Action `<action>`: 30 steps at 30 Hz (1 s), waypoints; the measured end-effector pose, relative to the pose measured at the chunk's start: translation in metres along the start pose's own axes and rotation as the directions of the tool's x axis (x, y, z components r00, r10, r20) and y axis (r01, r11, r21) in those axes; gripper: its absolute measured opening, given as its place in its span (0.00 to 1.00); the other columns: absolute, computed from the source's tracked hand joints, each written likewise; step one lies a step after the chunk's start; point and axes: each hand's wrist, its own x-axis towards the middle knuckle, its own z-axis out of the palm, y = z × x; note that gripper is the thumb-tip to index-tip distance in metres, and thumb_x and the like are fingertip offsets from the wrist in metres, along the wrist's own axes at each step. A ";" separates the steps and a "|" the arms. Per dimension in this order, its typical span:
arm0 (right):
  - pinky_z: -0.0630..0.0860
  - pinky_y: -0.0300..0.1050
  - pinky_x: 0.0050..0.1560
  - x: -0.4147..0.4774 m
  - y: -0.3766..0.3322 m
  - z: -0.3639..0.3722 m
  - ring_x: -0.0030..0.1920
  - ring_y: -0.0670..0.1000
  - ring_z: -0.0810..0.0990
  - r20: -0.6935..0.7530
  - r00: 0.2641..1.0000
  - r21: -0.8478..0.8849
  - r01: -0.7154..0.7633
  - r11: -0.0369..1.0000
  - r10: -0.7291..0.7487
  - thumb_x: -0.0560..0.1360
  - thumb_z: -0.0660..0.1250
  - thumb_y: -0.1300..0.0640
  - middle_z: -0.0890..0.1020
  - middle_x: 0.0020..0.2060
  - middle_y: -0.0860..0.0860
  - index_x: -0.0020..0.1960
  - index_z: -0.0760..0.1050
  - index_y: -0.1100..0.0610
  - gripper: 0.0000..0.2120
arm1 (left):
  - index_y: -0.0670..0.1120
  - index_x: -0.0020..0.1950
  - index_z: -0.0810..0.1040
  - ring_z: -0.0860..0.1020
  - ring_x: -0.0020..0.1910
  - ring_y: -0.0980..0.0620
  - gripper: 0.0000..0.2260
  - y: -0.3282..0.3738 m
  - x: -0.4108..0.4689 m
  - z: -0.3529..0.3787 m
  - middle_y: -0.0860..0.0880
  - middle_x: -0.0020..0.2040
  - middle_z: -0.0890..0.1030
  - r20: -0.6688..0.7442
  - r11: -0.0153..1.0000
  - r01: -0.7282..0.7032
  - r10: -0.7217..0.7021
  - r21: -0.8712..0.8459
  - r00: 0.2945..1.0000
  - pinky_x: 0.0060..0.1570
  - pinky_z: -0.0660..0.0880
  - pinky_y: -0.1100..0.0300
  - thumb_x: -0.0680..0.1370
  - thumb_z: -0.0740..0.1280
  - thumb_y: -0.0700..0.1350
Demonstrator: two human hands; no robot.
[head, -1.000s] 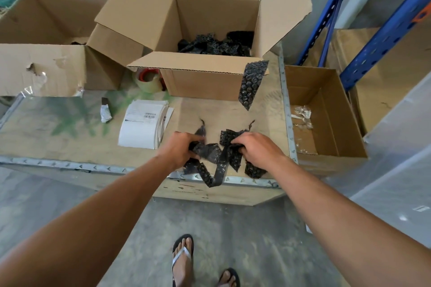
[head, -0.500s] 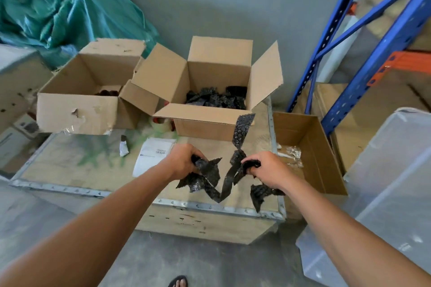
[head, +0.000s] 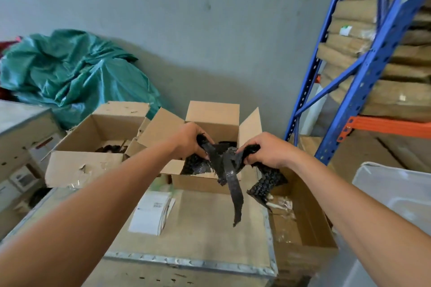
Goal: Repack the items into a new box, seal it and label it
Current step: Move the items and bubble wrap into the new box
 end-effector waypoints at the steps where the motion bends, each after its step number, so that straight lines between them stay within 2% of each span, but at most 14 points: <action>1: 0.80 0.49 0.54 0.009 -0.005 -0.008 0.50 0.50 0.83 -0.025 1.000 0.000 0.007 1.000 -0.007 0.75 0.74 0.61 0.87 0.47 0.47 0.56 0.86 0.49 0.12 | 0.50 0.55 0.87 0.75 0.37 0.64 0.14 0.003 0.005 -0.010 0.57 0.47 0.83 -0.036 0.999 -0.001 0.002 0.035 0.999 0.38 0.70 0.79 0.70 0.80 0.42; 2: 0.81 0.51 0.55 0.020 -0.009 -0.016 0.50 0.52 0.84 -0.050 0.999 0.000 0.013 1.000 -0.013 0.75 0.75 0.61 0.87 0.47 0.49 0.55 0.86 0.50 0.10 | 0.50 0.57 0.86 0.75 0.38 0.63 0.16 0.003 0.013 -0.018 0.56 0.48 0.83 -0.081 0.999 0.002 0.002 0.051 0.997 0.39 0.69 0.79 0.70 0.80 0.44; 5: 0.81 0.56 0.52 0.058 -0.017 -0.032 0.49 0.58 0.85 -0.117 0.993 0.021 0.011 1.000 -0.009 0.74 0.75 0.62 0.87 0.43 0.53 0.48 0.87 0.53 0.05 | 0.48 0.58 0.87 0.79 0.46 0.56 0.18 -0.005 0.042 -0.035 0.52 0.51 0.85 -0.175 0.999 0.042 -0.039 0.018 0.984 0.50 0.75 0.66 0.69 0.81 0.43; 8: 0.80 0.53 0.47 0.101 -0.022 -0.039 0.46 0.56 0.84 -0.165 0.986 0.024 -0.005 1.000 0.009 0.75 0.74 0.62 0.87 0.43 0.54 0.50 0.86 0.55 0.06 | 0.47 0.56 0.87 0.82 0.48 0.53 0.16 -0.017 0.073 -0.043 0.51 0.49 0.86 -0.227 0.998 0.055 -0.053 0.002 0.972 0.56 0.78 0.61 0.69 0.81 0.41; 11: 0.80 0.54 0.46 0.149 -0.020 -0.035 0.46 0.58 0.85 -0.210 0.977 0.031 -0.034 0.999 0.040 0.76 0.72 0.61 0.86 0.42 0.54 0.52 0.85 0.55 0.07 | 0.45 0.55 0.87 0.83 0.50 0.50 0.14 -0.037 0.109 -0.038 0.48 0.50 0.86 -0.282 0.998 0.057 -0.056 -0.005 0.958 0.57 0.79 0.57 0.70 0.81 0.40; 15: 0.69 0.42 0.33 0.217 -0.003 -0.013 0.45 0.57 0.82 -0.286 0.955 0.039 -0.070 0.997 0.078 0.77 0.68 0.62 0.85 0.46 0.55 0.58 0.84 0.56 0.11 | 0.44 0.56 0.87 0.83 0.50 0.47 0.14 -0.075 0.162 -0.012 0.46 0.50 0.87 -0.293 0.997 0.072 -0.067 0.008 0.954 0.57 0.79 0.58 0.70 0.80 0.38; 17: 0.64 0.40 0.31 0.245 0.007 0.004 0.45 0.55 0.78 -0.298 0.949 0.026 -0.101 0.995 0.104 0.77 0.67 0.62 0.83 0.48 0.55 0.60 0.82 0.57 0.13 | 0.43 0.54 0.87 0.83 0.50 0.46 0.13 -0.094 0.181 0.007 0.45 0.49 0.87 -0.289 0.996 0.085 -0.079 0.009 0.954 0.56 0.80 0.54 0.70 0.79 0.37; 19: 0.64 0.40 0.32 0.271 0.020 0.023 0.47 0.56 0.77 -0.290 0.949 0.003 -0.131 0.991 0.126 0.77 0.66 0.63 0.82 0.48 0.55 0.59 0.82 0.57 0.13 | 0.44 0.52 0.87 0.83 0.48 0.45 0.11 -0.114 0.199 0.030 0.46 0.47 0.87 -0.291 0.996 0.087 -0.081 0.008 0.953 0.54 0.80 0.52 0.71 0.78 0.37; 21: 0.69 0.42 0.37 0.286 0.031 0.042 0.49 0.59 0.80 -0.273 0.951 -0.026 -0.156 0.987 0.143 0.76 0.65 0.64 0.83 0.48 0.55 0.57 0.83 0.55 0.13 | 0.45 0.51 0.87 0.82 0.48 0.46 0.09 -0.131 0.208 0.050 0.47 0.48 0.86 -0.277 0.995 0.102 -0.100 -0.009 0.956 0.51 0.80 0.52 0.71 0.76 0.37; 23: 0.71 0.44 0.44 0.299 0.042 0.058 0.52 0.59 0.80 -0.257 0.954 -0.056 -0.173 0.983 0.153 0.76 0.64 0.64 0.84 0.52 0.56 0.62 0.82 0.55 0.16 | 0.44 0.51 0.86 0.82 0.50 0.44 0.09 -0.145 0.217 0.065 0.46 0.49 0.86 -0.245 0.992 0.123 -0.122 -0.010 0.962 0.51 0.79 0.51 0.71 0.77 0.38; 25: 0.74 0.45 0.46 0.305 0.049 0.070 0.50 0.56 0.78 -0.230 0.960 -0.072 -0.183 0.981 0.162 0.77 0.64 0.65 0.84 0.55 0.55 0.64 0.81 0.54 0.18 | 0.45 0.53 0.86 0.82 0.52 0.43 0.11 -0.156 0.221 0.074 0.45 0.50 0.86 -0.214 0.990 0.138 -0.136 -0.009 0.967 0.54 0.79 0.50 0.71 0.77 0.39; 27: 0.75 0.44 0.48 0.306 0.053 0.075 0.50 0.55 0.78 -0.207 0.964 -0.071 -0.185 0.980 0.167 0.77 0.66 0.65 0.84 0.55 0.54 0.62 0.82 0.54 0.16 | 0.45 0.57 0.85 0.81 0.55 0.42 0.15 -0.159 0.223 0.077 0.44 0.54 0.85 -0.191 0.989 0.145 -0.142 0.003 0.971 0.57 0.78 0.50 0.71 0.78 0.40; 30: 0.72 0.41 0.50 0.302 0.052 0.075 0.57 0.57 0.80 -0.163 0.970 -0.046 -0.191 0.981 0.181 0.74 0.74 0.61 0.82 0.60 0.54 0.63 0.81 0.53 0.18 | 0.46 0.68 0.79 0.79 0.63 0.42 0.29 -0.158 0.222 0.075 0.43 0.63 0.82 -0.150 0.985 0.170 -0.162 0.040 0.975 0.64 0.76 0.50 0.69 0.81 0.41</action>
